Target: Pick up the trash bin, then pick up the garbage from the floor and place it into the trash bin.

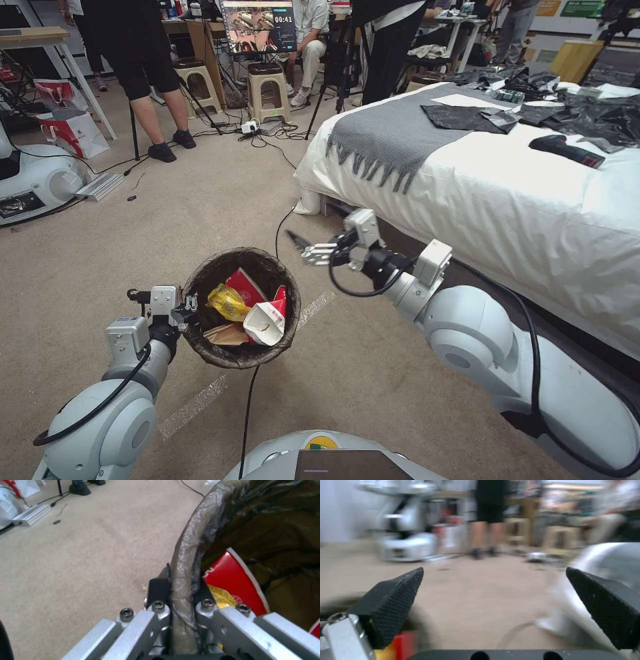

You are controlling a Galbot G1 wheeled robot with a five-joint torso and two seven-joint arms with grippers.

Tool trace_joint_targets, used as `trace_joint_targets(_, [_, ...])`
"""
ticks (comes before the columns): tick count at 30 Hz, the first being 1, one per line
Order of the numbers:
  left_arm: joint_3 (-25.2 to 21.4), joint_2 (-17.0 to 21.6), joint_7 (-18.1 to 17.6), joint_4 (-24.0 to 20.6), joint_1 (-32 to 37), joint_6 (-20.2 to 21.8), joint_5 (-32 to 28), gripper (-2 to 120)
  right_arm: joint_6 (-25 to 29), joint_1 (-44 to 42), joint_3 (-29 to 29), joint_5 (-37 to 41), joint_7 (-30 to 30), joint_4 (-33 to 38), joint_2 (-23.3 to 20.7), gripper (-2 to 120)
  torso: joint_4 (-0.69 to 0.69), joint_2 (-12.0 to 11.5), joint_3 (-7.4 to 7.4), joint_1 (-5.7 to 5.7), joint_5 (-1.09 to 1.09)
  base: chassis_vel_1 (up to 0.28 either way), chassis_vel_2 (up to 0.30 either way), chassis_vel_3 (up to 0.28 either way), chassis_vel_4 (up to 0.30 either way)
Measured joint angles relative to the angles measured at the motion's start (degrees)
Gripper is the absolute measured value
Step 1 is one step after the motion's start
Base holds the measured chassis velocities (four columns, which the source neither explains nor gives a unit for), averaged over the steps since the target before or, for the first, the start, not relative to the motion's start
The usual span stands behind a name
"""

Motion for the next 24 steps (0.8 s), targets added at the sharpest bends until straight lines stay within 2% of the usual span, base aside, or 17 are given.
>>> trace_joint_targets(1, [0.00,0.00,0.00,0.00,0.00,0.00,0.00,3,0.00,0.00,0.00,0.00,0.00,0.00,0.00,100,0.00,0.00,0.00,0.00,0.00,0.000,0.000,0.000,0.000])
trace_joint_targets(4, [-0.45,0.13,-0.03,0.00,0.06,0.00,-0.39,3,4.06,-9.42,9.32,-6.24,-0.87,-1.72,1.97,100,0.02,0.00,0.00,0.00,0.00,0.000,0.000,0.000,0.000])
trace_joint_targets(5, [-0.45,0.13,-0.03,0.00,0.06,0.00,-0.39,3,4.06,-9.42,9.32,-6.24,-0.87,-1.72,1.97,100,0.02,0.00,0.00,0.00,0.00,0.000,0.000,0.000,0.000])
trace_joint_targets(6, [-0.53,0.13,-0.04,0.00,0.12,0.00,-0.41,3,5.92,-14.78,13.68,-8.43,-1.22,-1.99,3.38,100,0.01,0.00,0.00,0.00,-0.01,0.000,0.000,0.000,0.000])
trace_joint_targets(8, [-0.54,0.12,-0.04,-0.01,0.14,0.00,-0.42,3,6.81,-17.59,15.56,-9.62,-1.39,-2.11,4.21,100,0.00,0.00,0.00,0.00,0.00,0.000,0.000,0.000,0.000])
trace_joint_targets(11, [-0.57,-0.14,0.02,0.00,0.13,0.00,-0.32,3,11.26,-28.02,22.35,-16.79,-2.71,-2.75,9.24,100,0.00,0.00,-0.01,0.00,-0.01,0.000,0.000,0.000,0.000])
trace_joint_targets(12, [-0.57,-0.14,0.02,0.00,0.13,0.00,-0.32,3,11.26,-28.02,22.35,-16.79,-2.71,-2.75,9.24,100,0.00,0.00,-0.01,0.00,-0.01,0.000,0.000,0.000,0.000])
trace_joint_targets(15, [-0.71,-0.31,0.09,0.00,-0.01,-0.03,-0.06,3,15.06,-35.67,26.43,-23.86,-4.00,-2.87,17.14,100,0.02,0.00,0.00,0.00,-0.02,0.000,0.000,0.000,0.000])
trace_joint_targets(16, [-0.71,-0.31,0.09,0.00,-0.01,-0.03,-0.06,3,15.06,-35.67,26.43,-23.86,-4.00,-2.87,17.14,100,0.02,0.00,0.00,0.00,-0.02,0.000,0.000,0.000,0.000])
trace_joint_targets(19, [-0.89,-0.36,0.21,0.00,-0.08,-0.10,0.35,3,18.62,-42.04,28.97,-27.52,-5.63,-2.70,23.12,100,-0.01,0.00,-0.01,0.00,-0.02,0.000,0.000,0.000,0.000])
trace_joint_targets(24, [-0.96,-0.80,0.46,0.00,-0.21,-0.30,1.03,3,22.34,-46.30,31.16,-30.07,-7.52,-2.67,27.13,100,0.03,0.01,-0.01,0.00,-0.02,0.000,0.000,0.000,0.000])
